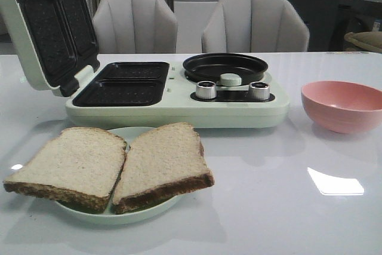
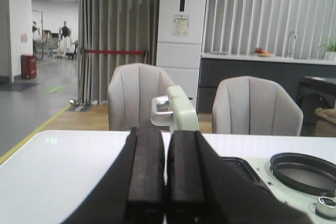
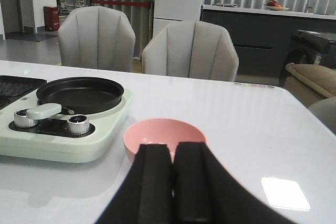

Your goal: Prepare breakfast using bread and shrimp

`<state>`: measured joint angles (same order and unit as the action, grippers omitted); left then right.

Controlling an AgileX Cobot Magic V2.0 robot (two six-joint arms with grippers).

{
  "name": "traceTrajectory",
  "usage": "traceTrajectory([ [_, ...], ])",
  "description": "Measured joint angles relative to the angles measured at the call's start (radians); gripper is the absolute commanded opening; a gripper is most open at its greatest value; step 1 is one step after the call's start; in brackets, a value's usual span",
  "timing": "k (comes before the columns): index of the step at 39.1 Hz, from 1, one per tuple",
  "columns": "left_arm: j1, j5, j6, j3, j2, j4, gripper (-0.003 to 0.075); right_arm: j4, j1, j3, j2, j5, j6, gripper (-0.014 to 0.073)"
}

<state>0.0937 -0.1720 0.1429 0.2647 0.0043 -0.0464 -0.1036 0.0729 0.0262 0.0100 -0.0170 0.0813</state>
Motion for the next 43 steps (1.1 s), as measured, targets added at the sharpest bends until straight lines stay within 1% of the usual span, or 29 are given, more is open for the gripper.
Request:
traceTrajectory([
  [3, 0.0, -0.075, 0.0, 0.047, 0.024, 0.0, 0.0114, 0.0, 0.0, 0.0, 0.0, 0.0, 0.0, 0.0141],
  [7, 0.0, -0.126, 0.0, 0.075, 0.062, 0.023, 0.0114, 0.0, 0.0, 0.0, 0.0, 0.0, 0.0, 0.0141],
  [17, 0.0, -0.112, 0.0, 0.076, 0.101, 0.086, 0.0115, 0.0, 0.0, 0.0, 0.0, 0.0, 0.0, 0.0141],
  [21, 0.0, -0.108, 0.0, 0.076, 0.109, 0.09, 0.0136, 0.0, 0.0, 0.0, 0.0, 0.0, 0.0, 0.0141],
  [23, 0.0, -0.108, 0.0, 0.076, 0.116, 0.09, 0.0164, 0.0, 0.0, 0.0, 0.0, 0.0, 0.0, 0.0141],
  [27, 0.0, -0.107, 0.0, 0.076, 0.138, 0.09, 0.0282, 0.0, 0.0, 0.0, 0.0, 0.0, 0.0, 0.0141],
  [29, 0.0, -0.107, 0.0, 0.076, 0.154, 0.09, 0.0368, 0.0, 0.0, 0.0, 0.0, 0.0, 0.0, 0.0141],
  [31, 0.0, -0.107, 0.0, 0.076, 0.171, 0.09, 0.047, 0.0, 0.0, 0.0, 0.0, 0.0, 0.0, 0.0141],
  [33, 0.0, -0.107, 0.0, 0.076, 0.192, 0.084, 0.0523, 0.0, 0.0, 0.0, 0.0, 0.0, 0.0, 0.0141],
  [35, 0.0, -0.107, 0.0, 0.076, 0.21, 0.073, 0.0549, 0.0, 0.0, 0.0, 0.0, 0.0, 0.0, 0.0141],
  [43, 0.0, -0.105, 0.0, 0.076, 0.314, -0.015, 0.0549, 0.0, 0.0, 0.0, 0.0, 0.0, 0.0, 0.0141],
])
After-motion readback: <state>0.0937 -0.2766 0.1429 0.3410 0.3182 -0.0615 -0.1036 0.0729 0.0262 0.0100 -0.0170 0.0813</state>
